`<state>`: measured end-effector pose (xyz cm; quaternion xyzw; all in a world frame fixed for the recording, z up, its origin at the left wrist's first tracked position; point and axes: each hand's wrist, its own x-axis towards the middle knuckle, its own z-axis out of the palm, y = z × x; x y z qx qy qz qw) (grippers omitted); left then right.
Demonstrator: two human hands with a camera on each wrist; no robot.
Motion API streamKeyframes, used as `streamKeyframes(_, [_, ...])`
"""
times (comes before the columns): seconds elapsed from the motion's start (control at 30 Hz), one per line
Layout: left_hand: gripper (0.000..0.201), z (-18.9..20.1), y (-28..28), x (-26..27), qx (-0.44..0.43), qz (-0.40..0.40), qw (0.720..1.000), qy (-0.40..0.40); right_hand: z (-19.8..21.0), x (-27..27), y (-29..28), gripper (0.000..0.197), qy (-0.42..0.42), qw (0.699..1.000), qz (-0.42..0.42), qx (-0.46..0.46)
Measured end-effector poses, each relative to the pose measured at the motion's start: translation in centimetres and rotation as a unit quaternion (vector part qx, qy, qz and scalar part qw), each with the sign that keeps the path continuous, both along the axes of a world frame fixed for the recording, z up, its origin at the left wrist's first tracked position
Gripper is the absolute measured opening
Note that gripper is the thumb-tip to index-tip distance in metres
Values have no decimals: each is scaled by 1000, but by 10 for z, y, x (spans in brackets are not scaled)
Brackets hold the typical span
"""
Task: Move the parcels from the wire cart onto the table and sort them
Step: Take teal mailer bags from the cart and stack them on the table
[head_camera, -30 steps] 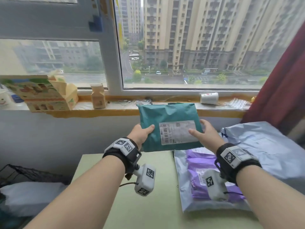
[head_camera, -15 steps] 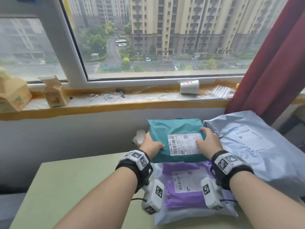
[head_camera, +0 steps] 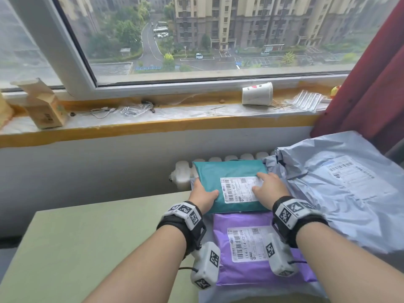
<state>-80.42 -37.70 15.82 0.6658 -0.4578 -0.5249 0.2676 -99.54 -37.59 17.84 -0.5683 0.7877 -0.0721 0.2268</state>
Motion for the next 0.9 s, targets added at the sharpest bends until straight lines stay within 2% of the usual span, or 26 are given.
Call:
streamKeyframes(0.13, [57,-14,-3,-4,20,-25,999,-24,-6,-2,6,48,18,1000,-6,20])
streamKeyframes(0.5, [52,19,-1,4,15,-1,999,-39,11,-2,8,49,-10,999,-12,-29])
streamKeyframes(0.67, [62,31,4,11,20,-9,998,-62,23,4,10,47,-21,999,-9,-37])
streamKeyframes(0.9, [60,59,9,37,-13,-8,996,-83,50,26,11,44,-21,998,7,-53])
